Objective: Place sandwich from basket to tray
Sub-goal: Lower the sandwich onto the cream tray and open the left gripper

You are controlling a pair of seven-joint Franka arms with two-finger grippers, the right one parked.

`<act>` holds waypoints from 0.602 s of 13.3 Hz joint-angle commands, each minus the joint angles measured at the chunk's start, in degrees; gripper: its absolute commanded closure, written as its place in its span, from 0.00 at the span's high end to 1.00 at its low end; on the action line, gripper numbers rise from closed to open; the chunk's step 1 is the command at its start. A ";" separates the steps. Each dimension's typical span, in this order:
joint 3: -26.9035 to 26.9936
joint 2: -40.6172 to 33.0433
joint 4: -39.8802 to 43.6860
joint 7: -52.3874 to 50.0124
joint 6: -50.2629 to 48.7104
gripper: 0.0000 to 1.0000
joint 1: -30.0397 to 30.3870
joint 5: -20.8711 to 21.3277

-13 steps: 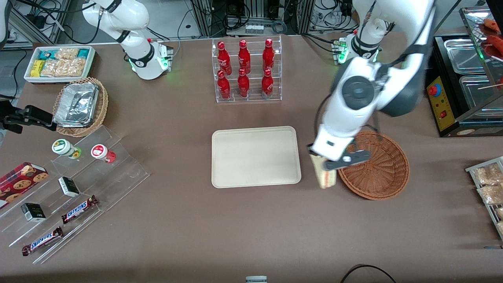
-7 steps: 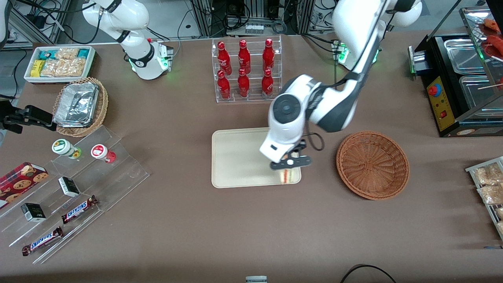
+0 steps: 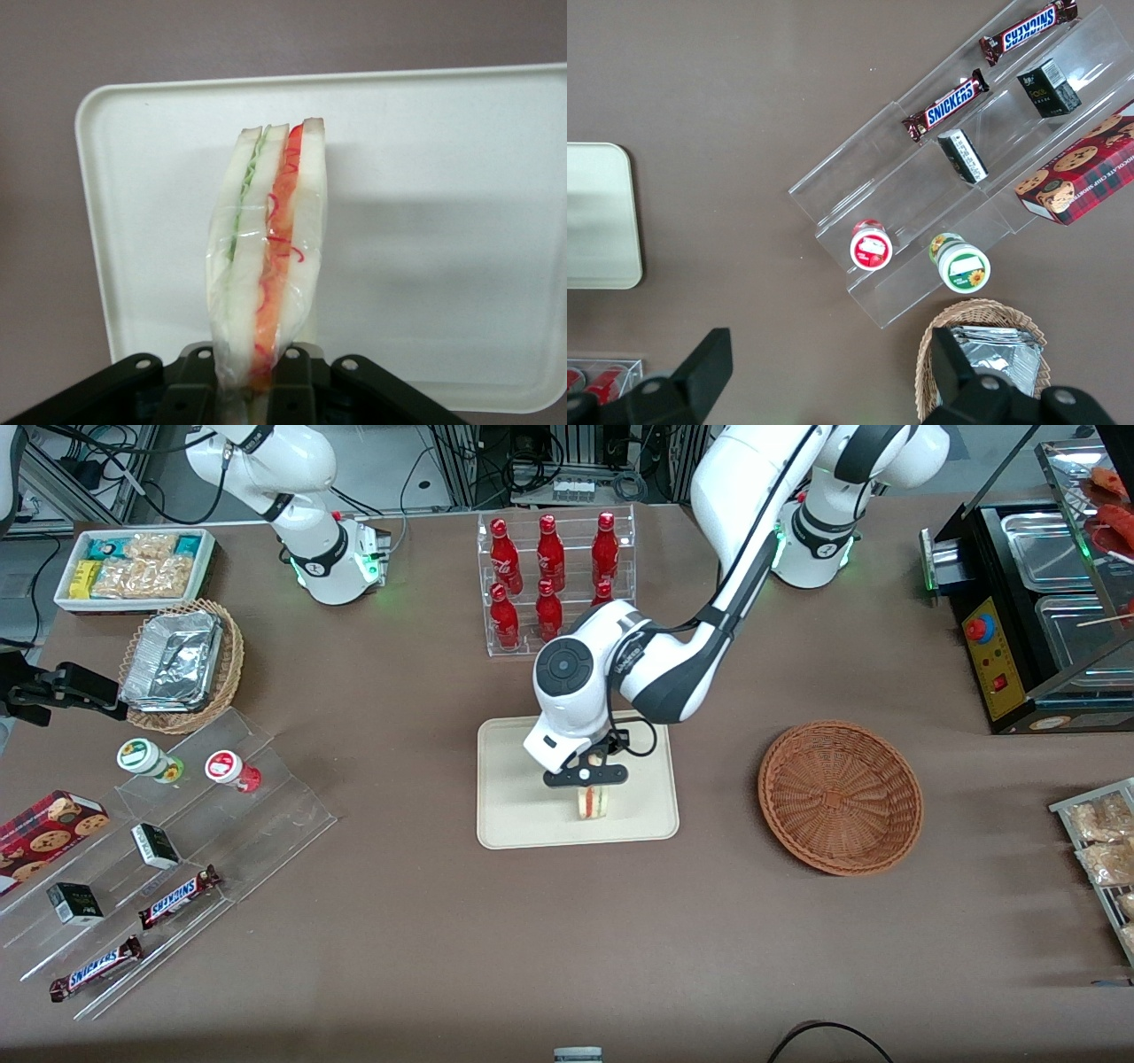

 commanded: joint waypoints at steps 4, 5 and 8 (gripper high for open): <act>-0.74 4.31 1.94 -2.97 2.35 0.00 -1.38 0.13; -0.83 4.76 1.85 -4.11 3.75 0.00 -1.73 0.13; -0.83 5.99 1.59 -4.30 5.35 0.00 -2.43 0.13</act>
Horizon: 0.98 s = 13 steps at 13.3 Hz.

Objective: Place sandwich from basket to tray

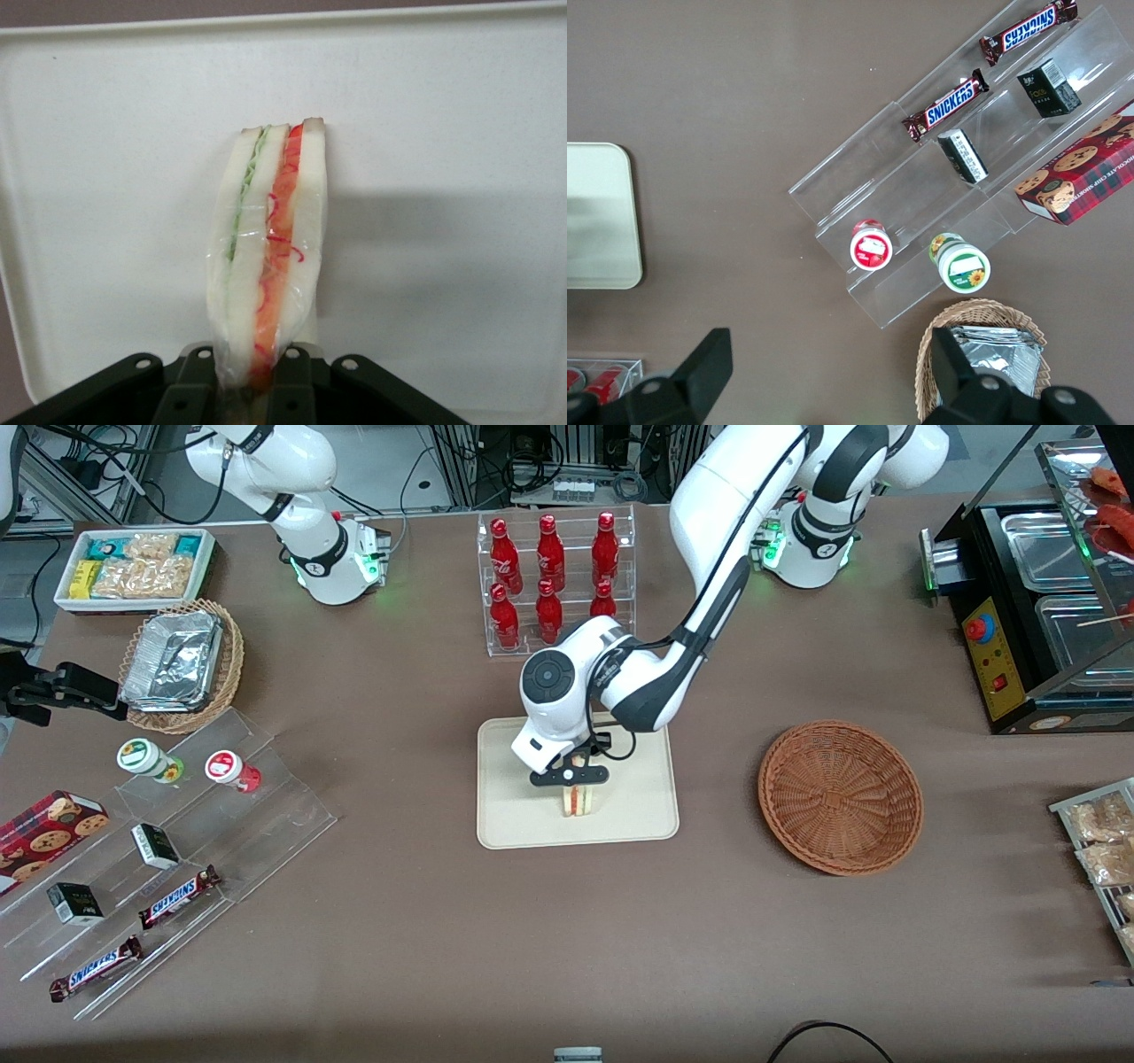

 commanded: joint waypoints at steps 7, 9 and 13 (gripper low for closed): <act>0.74 -0.73 1.90 -1.28 -1.41 1.00 -1.21 0.57; 1.00 -3.28 1.99 -1.28 -3.86 1.00 -0.51 0.48; 1.01 -9.87 1.99 -1.72 -8.00 1.00 3.52 0.22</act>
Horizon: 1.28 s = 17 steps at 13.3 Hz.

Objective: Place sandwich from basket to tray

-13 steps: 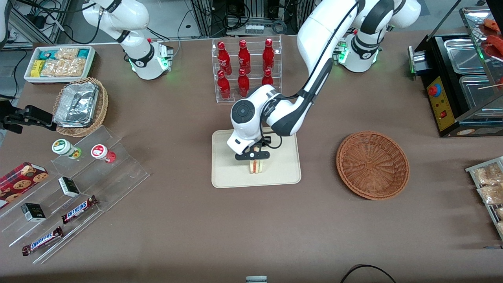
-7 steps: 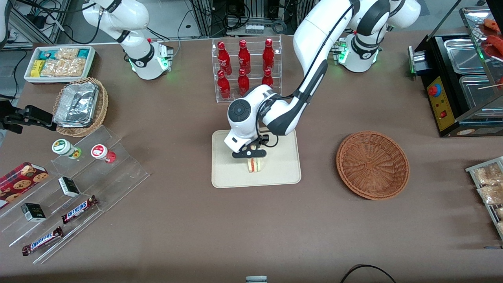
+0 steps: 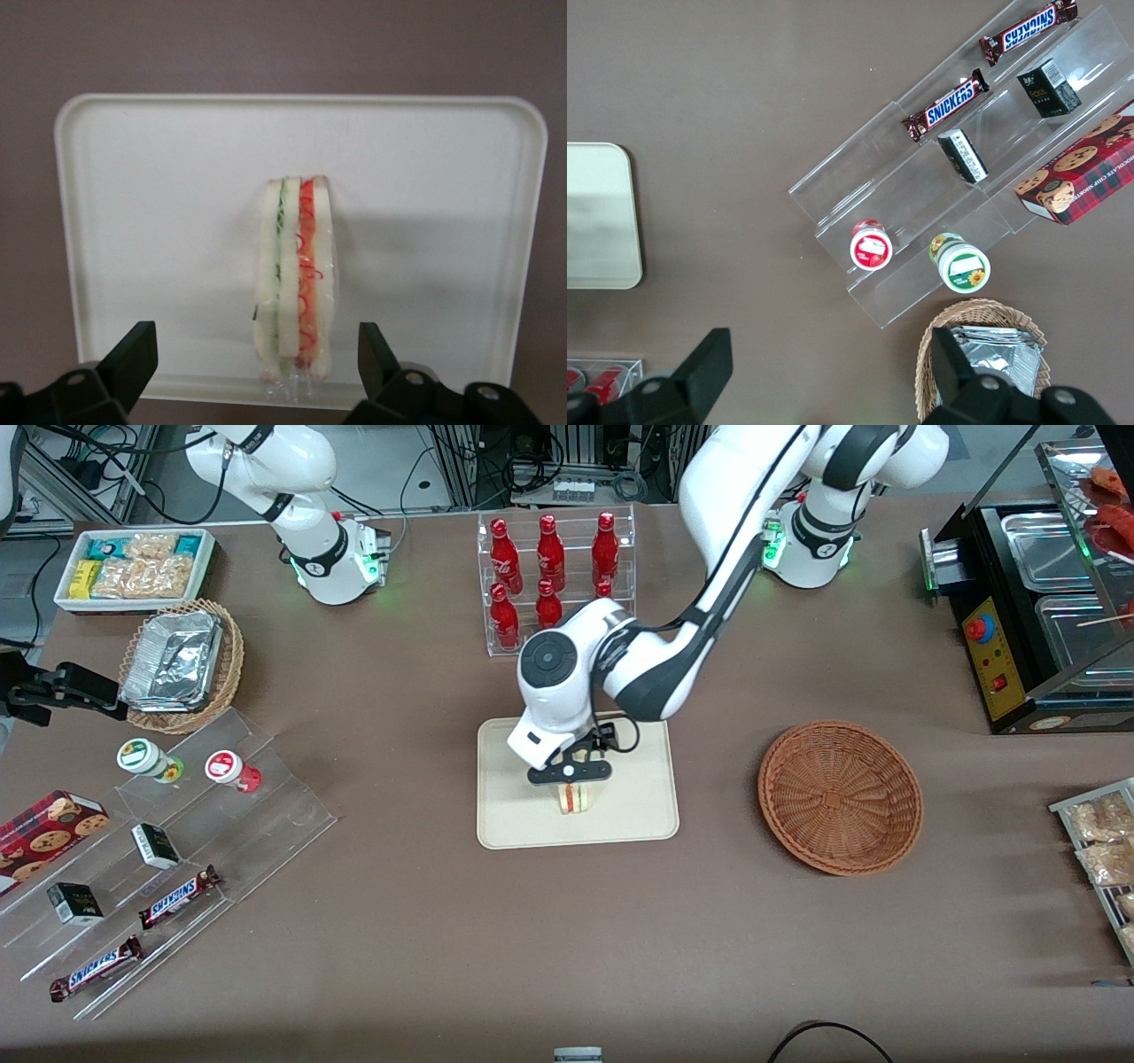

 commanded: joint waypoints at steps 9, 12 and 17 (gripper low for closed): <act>-0.18 -20.41 -1.39 8.32 -21.84 1.00 17.46 0.82; -0.09 -23.58 -1.75 13.86 -25.81 1.00 21.42 1.08; -0.09 -31.48 -9.63 27.11 -26.61 1.00 30.12 1.17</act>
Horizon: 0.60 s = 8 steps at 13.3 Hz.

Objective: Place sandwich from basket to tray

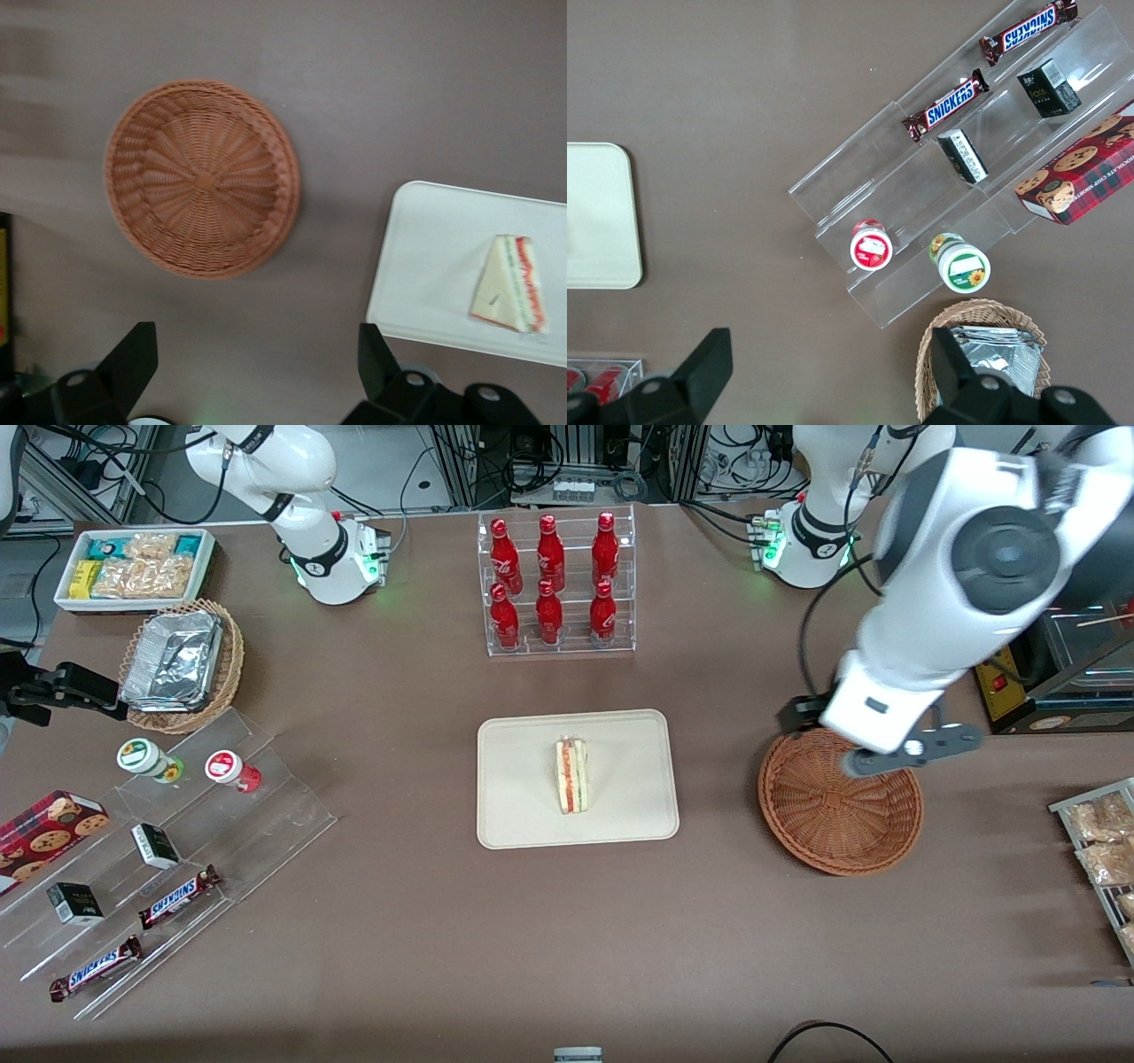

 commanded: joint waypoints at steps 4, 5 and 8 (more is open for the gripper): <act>-0.83 -10.14 -10.52 14.97 0.32 1.00 10.46 0.34; -0.74 -11.37 -11.84 16.04 0.58 1.00 10.64 0.34; -0.21 -13.40 -12.90 19.38 0.32 1.00 12.14 -0.01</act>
